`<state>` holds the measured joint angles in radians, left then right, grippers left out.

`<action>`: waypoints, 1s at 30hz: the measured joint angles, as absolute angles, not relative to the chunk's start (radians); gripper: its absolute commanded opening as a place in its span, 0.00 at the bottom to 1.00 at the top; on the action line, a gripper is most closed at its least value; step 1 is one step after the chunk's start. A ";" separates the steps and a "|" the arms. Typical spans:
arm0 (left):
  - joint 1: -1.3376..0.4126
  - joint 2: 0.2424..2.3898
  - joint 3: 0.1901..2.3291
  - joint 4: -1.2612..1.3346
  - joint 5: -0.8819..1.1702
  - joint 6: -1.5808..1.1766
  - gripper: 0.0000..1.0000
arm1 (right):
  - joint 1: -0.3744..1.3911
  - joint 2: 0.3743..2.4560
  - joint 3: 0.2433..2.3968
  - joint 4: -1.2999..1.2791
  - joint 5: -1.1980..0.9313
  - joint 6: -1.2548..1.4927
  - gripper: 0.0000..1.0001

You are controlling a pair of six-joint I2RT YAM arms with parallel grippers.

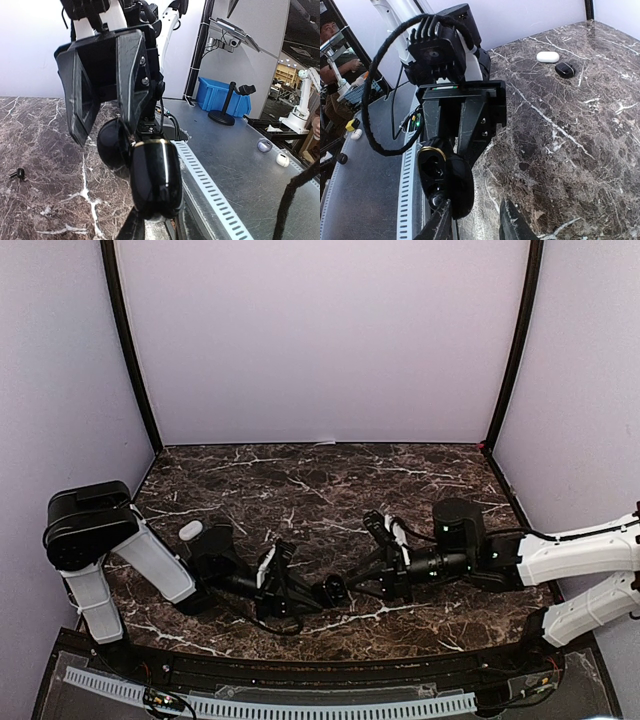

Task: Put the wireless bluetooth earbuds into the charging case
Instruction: Pass from the left arm to the right

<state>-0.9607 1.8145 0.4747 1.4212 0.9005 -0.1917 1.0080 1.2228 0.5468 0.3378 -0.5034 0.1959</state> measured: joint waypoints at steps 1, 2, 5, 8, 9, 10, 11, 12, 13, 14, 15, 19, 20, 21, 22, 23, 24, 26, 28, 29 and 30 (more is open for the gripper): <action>-0.961 1.815 0.476 1.422 0.900 -0.193 0.00 | 1.009 1.227 0.547 0.338 -0.504 0.195 0.31; -0.961 1.815 0.476 1.421 0.900 -0.195 0.00 | 1.013 1.233 0.547 0.339 -0.504 0.196 0.31; -0.961 1.822 0.476 1.417 0.907 -0.199 0.00 | 1.024 1.244 0.547 0.344 -0.505 0.194 0.31; -0.960 1.829 0.476 1.415 0.902 -0.206 0.00 | 1.042 1.246 0.547 0.344 -0.506 0.192 0.31; -0.961 1.830 0.477 1.416 0.900 -0.207 0.00 | 1.049 1.247 0.547 0.344 -0.505 0.191 0.32; -0.961 1.831 0.477 1.417 0.899 -0.208 0.00 | 1.055 1.249 0.547 0.344 -0.505 0.190 0.33; -0.961 1.831 0.477 1.418 0.899 -0.210 0.00 | 1.058 1.250 0.547 0.343 -0.505 0.188 0.33; -0.961 1.831 0.478 1.420 0.899 -0.212 0.00 | 1.061 1.251 0.547 0.342 -0.504 0.187 0.33; -0.961 1.831 0.479 1.422 0.899 -0.213 0.00 | 1.061 1.251 0.547 0.342 -0.502 0.186 0.34; -0.961 1.831 0.480 1.422 0.898 -0.215 0.00 | 1.061 1.251 0.547 0.342 -0.500 0.184 0.34; -0.961 1.831 0.482 1.423 0.898 -0.216 0.00 | 1.061 1.251 0.546 0.342 -0.496 0.184 0.33; -0.961 1.832 0.488 1.428 0.898 -0.221 0.00 | 1.063 1.251 0.546 0.337 -0.489 0.180 0.37; -0.961 1.834 0.489 1.428 0.898 -0.222 0.00 | 1.063 1.250 0.546 0.336 -0.487 0.179 0.38; -0.961 1.834 0.489 1.428 0.898 -0.222 0.00 | 1.065 1.251 0.546 0.336 -0.482 0.176 0.39; -0.961 1.835 0.489 1.428 0.898 -0.222 0.00 | 1.065 1.250 0.546 0.336 -0.477 0.175 0.39; -0.961 1.836 0.489 1.428 0.898 -0.222 0.00 | 1.066 1.249 0.546 0.336 -0.472 0.175 0.39; -0.961 1.837 0.489 1.428 0.898 -0.222 0.00 | 1.067 1.245 0.545 0.336 -0.467 0.174 0.41; -0.961 1.838 0.489 1.429 0.898 -0.222 0.00 | 1.067 1.224 0.535 0.336 -0.452 0.175 0.45; -0.961 1.838 0.489 1.430 0.898 -0.222 0.00 | 1.067 1.201 0.529 0.337 -0.442 0.177 0.52; -0.961 1.838 0.489 1.432 0.898 -0.222 0.00 | 1.067 1.190 0.526 0.337 -0.436 0.176 0.55; -0.961 1.838 0.489 1.435 0.898 -0.222 0.00 | 1.067 1.181 0.525 0.337 -0.429 0.177 0.57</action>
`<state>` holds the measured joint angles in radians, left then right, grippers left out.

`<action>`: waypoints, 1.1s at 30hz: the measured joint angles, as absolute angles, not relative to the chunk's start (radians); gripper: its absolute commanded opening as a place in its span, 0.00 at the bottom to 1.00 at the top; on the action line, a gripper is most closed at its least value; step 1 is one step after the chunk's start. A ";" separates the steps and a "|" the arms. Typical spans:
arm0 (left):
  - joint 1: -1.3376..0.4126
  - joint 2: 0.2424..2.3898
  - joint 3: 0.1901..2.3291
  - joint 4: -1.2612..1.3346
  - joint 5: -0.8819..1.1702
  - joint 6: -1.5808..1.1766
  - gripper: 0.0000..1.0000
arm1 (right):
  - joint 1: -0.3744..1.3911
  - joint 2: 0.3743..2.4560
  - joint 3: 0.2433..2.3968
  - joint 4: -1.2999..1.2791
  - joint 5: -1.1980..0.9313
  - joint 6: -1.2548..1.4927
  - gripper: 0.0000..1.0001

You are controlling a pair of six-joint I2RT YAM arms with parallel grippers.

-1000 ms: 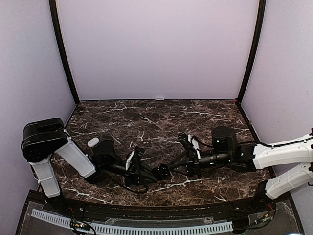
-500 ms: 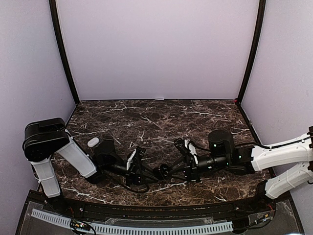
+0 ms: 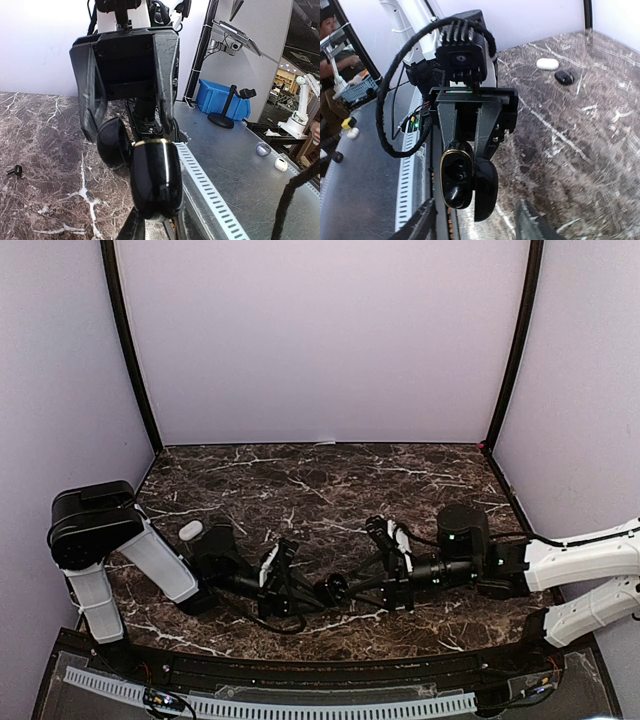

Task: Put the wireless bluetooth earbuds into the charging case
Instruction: Pass from the left arm to the right

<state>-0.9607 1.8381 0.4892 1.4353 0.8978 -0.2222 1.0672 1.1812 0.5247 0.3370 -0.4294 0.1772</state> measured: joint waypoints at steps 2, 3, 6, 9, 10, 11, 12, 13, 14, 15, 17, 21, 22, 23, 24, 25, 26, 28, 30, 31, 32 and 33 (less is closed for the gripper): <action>-0.961 1.838 0.489 1.441 0.898 -0.223 0.00 | 1.066 1.165 0.521 0.339 -0.416 0.179 0.57; -0.961 1.838 0.489 1.443 0.898 -0.223 0.00 | 1.066 1.159 0.518 0.341 -0.410 0.184 0.56; -0.961 1.839 0.489 1.445 0.898 -0.223 0.00 | 1.061 1.143 0.509 0.343 -0.386 0.189 0.53; -0.961 1.840 0.489 1.447 0.900 -0.222 0.00 | 1.053 1.137 0.506 0.345 -0.376 0.199 0.49; -0.961 1.843 0.489 1.448 0.901 -0.222 0.00 | 1.051 1.139 0.506 0.345 -0.377 0.202 0.48; -0.961 1.846 0.489 1.449 0.901 -0.222 0.00 | 1.049 1.142 0.506 0.347 -0.378 0.204 0.46; -0.961 1.848 0.489 1.449 0.901 -0.222 0.00 | 1.048 1.148 0.507 0.348 -0.380 0.205 0.44; -0.961 1.851 0.489 1.449 0.901 -0.222 0.00 | 1.047 1.158 0.509 0.351 -0.387 0.208 0.43; -0.961 1.852 0.489 1.449 0.902 -0.222 0.00 | 1.047 1.172 0.513 0.353 -0.393 0.210 0.42; -0.961 1.852 0.489 1.449 0.902 -0.222 0.00 | 1.047 1.187 0.517 0.354 -0.400 0.214 0.42; -0.961 1.853 0.490 1.449 0.905 -0.222 0.00 | 1.046 1.217 0.528 0.356 -0.416 0.219 0.40; -0.961 1.853 0.490 1.449 0.918 -0.222 0.00 | 1.045 1.263 0.551 0.366 -0.456 0.221 0.37; -0.961 1.853 0.490 1.449 0.921 -0.222 0.00 | 1.045 1.271 0.557 0.367 -0.465 0.223 0.36; -0.961 1.853 0.490 1.449 0.925 -0.222 0.00 | 1.045 1.279 0.563 0.368 -0.476 0.223 0.33; -0.961 1.853 0.490 1.449 0.929 -0.222 0.00 | 1.045 1.284 0.567 0.371 -0.483 0.223 0.31; -0.961 1.853 0.490 1.449 0.932 -0.222 0.00 | 1.045 1.289 0.570 0.373 -0.493 0.225 0.29; -0.961 1.853 0.490 1.449 0.935 -0.222 0.00 | 1.045 1.293 0.573 0.375 -0.501 0.227 0.27; -0.961 1.854 0.492 1.449 0.939 -0.222 0.00 | 1.045 1.294 0.574 0.377 -0.511 0.226 0.22; -0.960 1.857 0.492 1.448 0.939 -0.222 0.00 | 1.045 1.294 0.575 0.384 -0.525 0.229 0.16; -0.960 1.859 0.492 1.448 0.941 -0.222 0.00 | 1.044 1.294 0.575 0.389 -0.528 0.230 0.15; -0.961 1.861 0.492 1.448 0.944 -0.222 0.00 | 1.044 1.293 0.575 0.389 -0.528 0.230 0.14; -0.961 1.862 0.493 1.448 0.947 -0.224 0.02 | 1.042 1.293 0.575 0.389 -0.527 0.235 0.13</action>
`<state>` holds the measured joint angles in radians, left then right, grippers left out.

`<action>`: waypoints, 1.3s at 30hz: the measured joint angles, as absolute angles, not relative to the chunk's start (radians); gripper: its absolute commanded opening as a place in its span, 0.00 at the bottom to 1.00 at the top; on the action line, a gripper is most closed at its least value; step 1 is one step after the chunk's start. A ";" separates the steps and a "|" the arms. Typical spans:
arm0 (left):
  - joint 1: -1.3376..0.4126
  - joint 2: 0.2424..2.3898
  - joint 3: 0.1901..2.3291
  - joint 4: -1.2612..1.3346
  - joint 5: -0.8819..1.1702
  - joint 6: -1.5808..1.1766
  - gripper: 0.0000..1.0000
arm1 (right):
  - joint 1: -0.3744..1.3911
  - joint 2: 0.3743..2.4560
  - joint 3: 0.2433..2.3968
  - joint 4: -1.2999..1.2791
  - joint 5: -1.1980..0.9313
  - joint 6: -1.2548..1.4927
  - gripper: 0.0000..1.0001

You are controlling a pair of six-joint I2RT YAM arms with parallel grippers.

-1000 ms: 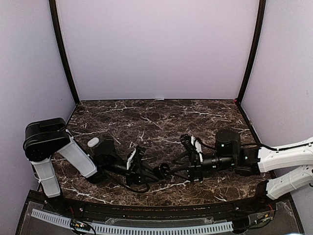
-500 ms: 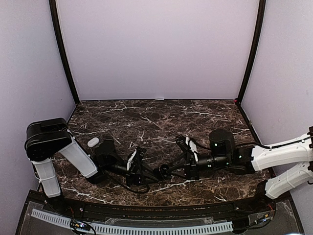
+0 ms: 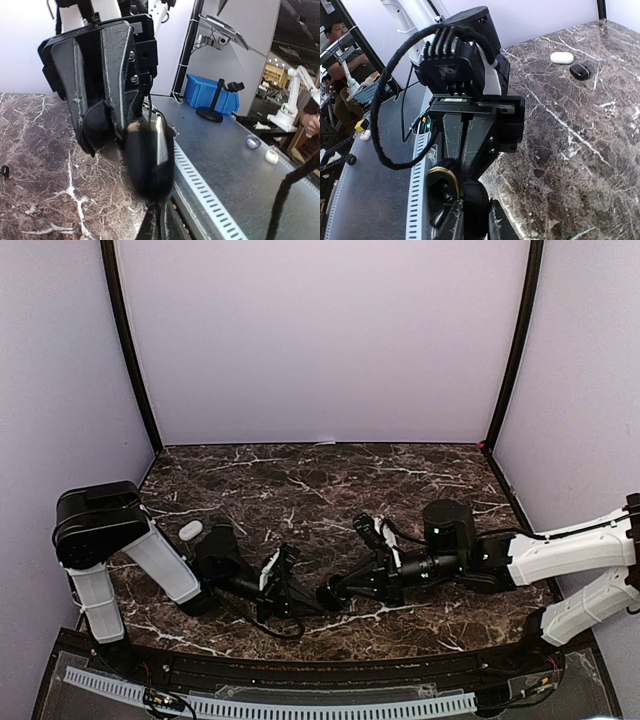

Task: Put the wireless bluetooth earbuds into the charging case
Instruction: Pass from the left arm to the right, then pass from the right arm to the left

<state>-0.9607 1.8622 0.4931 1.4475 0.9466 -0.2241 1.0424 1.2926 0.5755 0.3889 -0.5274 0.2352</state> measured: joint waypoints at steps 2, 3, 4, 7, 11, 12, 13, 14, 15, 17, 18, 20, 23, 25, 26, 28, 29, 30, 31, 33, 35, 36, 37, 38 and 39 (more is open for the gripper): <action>-0.961 1.866 0.495 1.450 0.953 -0.223 0.13 | 1.039 1.291 0.575 0.389 -0.528 0.235 0.12; -0.961 1.867 0.498 1.451 0.952 -0.223 0.21 | 1.039 1.291 0.575 0.389 -0.528 0.235 0.12; -0.961 1.867 0.499 1.452 0.950 -0.220 0.29 | 1.039 1.290 0.575 0.388 -0.527 0.234 0.11; -0.961 1.867 0.501 1.456 0.939 -0.220 0.46 | 1.037 1.282 0.575 0.372 -0.514 0.229 0.11; -0.961 1.866 0.483 1.467 0.908 -0.212 0.73 | 1.029 1.259 0.575 0.328 -0.485 0.214 0.11; -0.961 1.864 0.473 1.464 0.900 -0.209 0.83 | 1.027 1.252 0.575 0.315 -0.473 0.210 0.11; -0.961 1.861 0.458 1.462 0.892 -0.204 0.92 | 1.025 1.247 0.575 0.302 -0.466 0.203 0.11; -0.961 1.855 0.444 1.456 0.883 -0.197 0.98 | 1.024 1.242 0.575 0.287 -0.455 0.195 0.10; -0.961 1.847 0.430 1.446 0.875 -0.195 0.99 | 1.023 1.239 0.575 0.274 -0.447 0.189 0.10; -0.961 1.824 0.410 1.417 0.855 -0.191 0.99 | 1.021 1.232 0.576 0.241 -0.424 0.172 0.10; -0.961 1.807 0.407 1.412 0.851 -0.191 0.99 | 1.021 1.230 0.577 0.226 -0.414 0.163 0.10; -0.961 1.758 0.402 1.362 0.837 -0.191 0.99 | 1.020 1.223 0.578 0.198 -0.393 0.147 0.10; -0.961 1.629 0.398 1.230 0.782 -0.175 0.99 | 1.019 1.205 0.580 0.162 -0.361 0.123 0.10; -0.961 1.526 0.398 1.120 0.725 -0.154 0.99 | 1.019 1.190 0.580 0.147 -0.341 0.108 0.09; -0.961 1.470 0.398 1.053 0.687 -0.141 0.99 | 1.018 1.180 0.580 0.139 -0.329 0.101 0.09; -0.960 1.390 0.398 0.955 0.607 -0.127 0.99 | 1.017 1.168 0.582 0.127 -0.311 0.088 0.09; -0.961 1.350 0.397 0.908 0.567 -0.128 0.99 | 1.016 1.162 0.583 0.122 -0.303 0.083 0.09; -0.960 1.304 0.393 0.860 0.500 -0.144 0.99 | 1.016 1.158 0.584 0.118 -0.294 0.079 0.09; -0.960 1.274 0.392 0.828 0.446 -0.164 0.99 | 1.016 1.156 0.584 0.114 -0.287 0.075 0.09; -0.960 1.209 0.391 0.750 0.341 -0.199 0.98 | 1.015 1.154 0.585 0.105 -0.276 0.064 0.09; -0.958 1.161 0.391 0.696 0.284 -0.217 0.97 | 1.015 1.155 0.591 0.091 -0.266 0.052 0.08; -0.957 1.150 0.392 0.680 0.273 -0.219 0.96 | 1.015 1.155 0.593 0.088 -0.264 0.049 0.08; -0.957 1.146 0.395 0.665 0.278 -0.221 0.96 | 1.015 1.155 0.599 0.077 -0.262 0.040 0.08; -0.957 1.151 0.408 0.640 0.294 -0.220 0.96 | 1.015 1.156 0.606 0.068 -0.260 0.033 0.08; -0.957 1.165 0.424 0.625 0.308 -0.219 0.95 | 1.015 1.160 0.615 0.058 -0.260 0.025 0.08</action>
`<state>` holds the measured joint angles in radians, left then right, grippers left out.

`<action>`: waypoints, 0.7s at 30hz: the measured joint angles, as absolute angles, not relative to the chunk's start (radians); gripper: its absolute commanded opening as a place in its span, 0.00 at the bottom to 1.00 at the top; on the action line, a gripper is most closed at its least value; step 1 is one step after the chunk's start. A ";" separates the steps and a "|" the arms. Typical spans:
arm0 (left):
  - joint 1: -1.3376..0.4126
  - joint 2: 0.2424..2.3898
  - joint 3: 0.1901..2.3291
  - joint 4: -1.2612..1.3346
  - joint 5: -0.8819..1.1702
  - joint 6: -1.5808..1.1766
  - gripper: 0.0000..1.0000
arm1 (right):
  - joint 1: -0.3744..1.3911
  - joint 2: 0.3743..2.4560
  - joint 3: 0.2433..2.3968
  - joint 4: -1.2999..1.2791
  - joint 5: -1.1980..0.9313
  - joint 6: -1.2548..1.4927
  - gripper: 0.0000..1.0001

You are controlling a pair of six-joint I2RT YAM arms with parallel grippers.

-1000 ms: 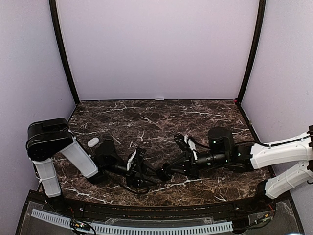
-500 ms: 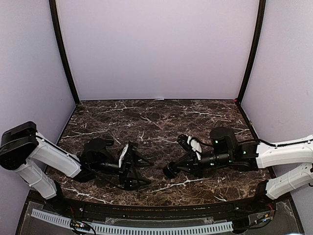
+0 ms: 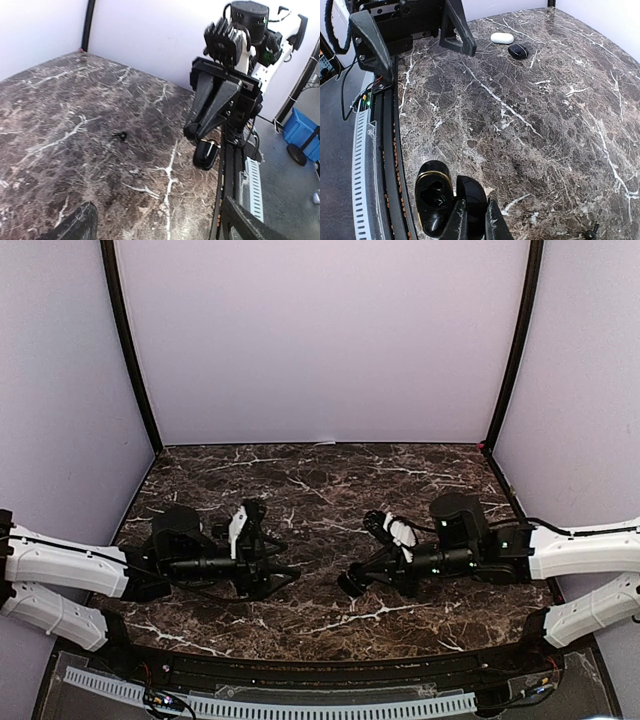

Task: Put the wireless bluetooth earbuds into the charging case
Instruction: Pass from the right arm to the left

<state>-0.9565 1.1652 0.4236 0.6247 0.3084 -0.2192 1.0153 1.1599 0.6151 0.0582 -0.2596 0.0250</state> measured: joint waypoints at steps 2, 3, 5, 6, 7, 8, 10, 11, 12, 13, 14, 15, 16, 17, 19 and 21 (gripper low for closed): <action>-0.957 1.222 0.476 0.591 0.361 -0.216 0.92 | 1.015 1.169 0.633 0.044 -0.259 0.006 0.07; -0.957 1.255 0.500 0.583 0.385 -0.217 0.90 | 1.015 1.172 0.644 0.037 -0.259 -0.004 0.07; -0.957 1.335 0.551 0.575 0.437 -0.220 0.87 | 1.015 1.177 0.662 0.026 -0.260 -0.024 0.06; -0.957 1.368 0.570 0.574 0.457 -0.222 0.86 | 1.016 1.179 0.669 0.022 -0.260 -0.033 0.06; -0.958 1.406 0.590 0.572 0.479 -0.226 0.85 | 1.017 1.180 0.673 0.019 -0.260 -0.039 0.06; -0.958 1.437 0.607 0.570 0.498 -0.228 0.84 | 1.019 1.180 0.675 0.017 -0.257 -0.045 0.05; -0.961 1.489 0.633 0.568 0.533 -0.233 0.83 | 1.024 1.180 0.676 0.013 -0.247 -0.054 0.05; -0.963 1.508 0.640 0.568 0.551 -0.237 0.83 | 1.026 1.181 0.677 0.010 -0.243 -0.059 0.05; -0.963 1.516 0.641 0.569 0.566 -0.239 0.83 | 1.028 1.182 0.677 0.006 -0.238 -0.064 0.05; -0.965 1.520 0.641 0.569 0.584 -0.240 0.81 | 1.030 1.185 0.677 0.003 -0.236 -0.070 0.05; -0.965 1.522 0.641 0.571 0.597 -0.240 0.78 | 1.032 1.189 0.677 0.002 -0.234 -0.073 0.05; -0.965 1.522 0.641 0.581 0.619 -0.239 0.74 | 1.034 1.194 0.678 -0.002 -0.231 -0.075 0.04; -0.965 1.522 0.641 0.588 0.632 -0.240 0.71 | 1.036 1.201 0.680 -0.004 -0.231 -0.078 0.04; -0.965 1.522 0.641 0.601 0.649 -0.234 0.70 | 1.039 1.209 0.683 -0.007 -0.231 -0.079 0.04; -0.966 1.525 0.643 0.622 0.677 -0.222 0.69 | 1.042 1.221 0.690 -0.009 -0.232 -0.084 0.04; -0.968 1.536 0.655 0.634 0.702 -0.205 0.68 | 1.046 1.229 0.695 -0.009 -0.233 -0.089 0.04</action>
<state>-0.9676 1.5364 0.6548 0.6342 0.7017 -0.2054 1.0462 1.2293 0.6949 -0.0086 -0.2329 -0.0895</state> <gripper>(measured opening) 0.689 0.088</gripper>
